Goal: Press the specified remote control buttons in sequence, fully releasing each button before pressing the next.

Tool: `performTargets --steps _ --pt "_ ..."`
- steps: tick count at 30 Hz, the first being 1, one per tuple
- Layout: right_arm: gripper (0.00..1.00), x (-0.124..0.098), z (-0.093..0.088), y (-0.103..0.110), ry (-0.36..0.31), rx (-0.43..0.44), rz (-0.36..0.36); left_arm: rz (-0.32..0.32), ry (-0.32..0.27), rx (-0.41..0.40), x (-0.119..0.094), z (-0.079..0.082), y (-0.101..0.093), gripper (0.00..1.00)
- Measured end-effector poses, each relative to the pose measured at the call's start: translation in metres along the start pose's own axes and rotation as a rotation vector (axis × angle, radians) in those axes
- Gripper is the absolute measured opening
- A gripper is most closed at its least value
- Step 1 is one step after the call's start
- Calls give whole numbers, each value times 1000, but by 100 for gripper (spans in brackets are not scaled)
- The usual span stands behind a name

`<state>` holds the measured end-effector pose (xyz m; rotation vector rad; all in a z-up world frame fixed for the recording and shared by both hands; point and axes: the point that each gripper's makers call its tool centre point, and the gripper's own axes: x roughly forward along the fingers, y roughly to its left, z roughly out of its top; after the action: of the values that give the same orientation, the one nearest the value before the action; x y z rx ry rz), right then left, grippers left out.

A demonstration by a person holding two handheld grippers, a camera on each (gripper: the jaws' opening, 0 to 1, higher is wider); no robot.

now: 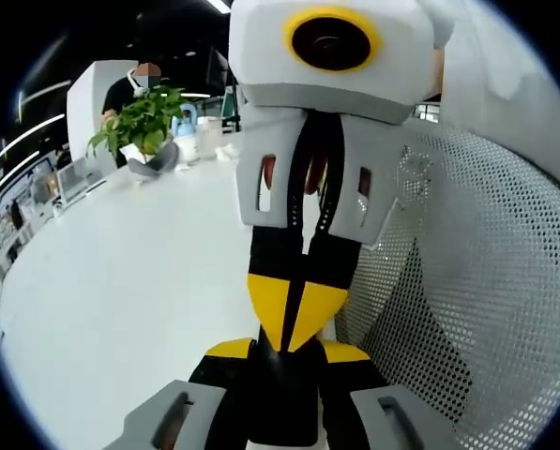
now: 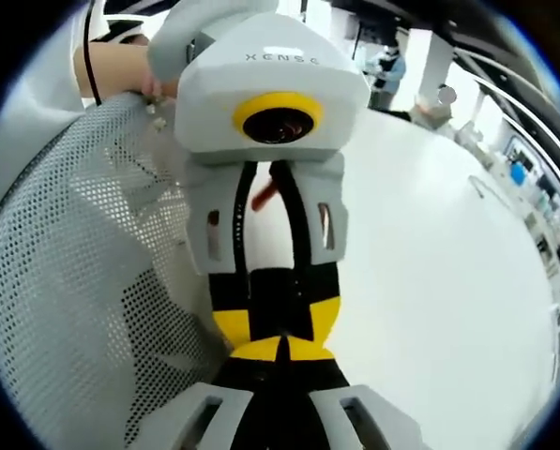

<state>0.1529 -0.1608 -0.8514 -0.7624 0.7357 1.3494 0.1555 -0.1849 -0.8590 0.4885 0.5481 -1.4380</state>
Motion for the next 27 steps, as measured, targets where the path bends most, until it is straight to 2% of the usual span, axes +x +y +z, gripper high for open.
performTargets --steps 5,11,19,27 --pt "0 -4 -6 -1 7 5 1 0 -1 0 0 0 0 25" --pt "7 -12 -18 -3 12 34 6 0 -1 0 0 0 0 25" --pt "20 -14 -24 -3 11 63 18 0 -2 -1 0 0 0 25" --pt "23 -15 -27 -4 3 79 27 0 -3 -1 0 0 0 25"
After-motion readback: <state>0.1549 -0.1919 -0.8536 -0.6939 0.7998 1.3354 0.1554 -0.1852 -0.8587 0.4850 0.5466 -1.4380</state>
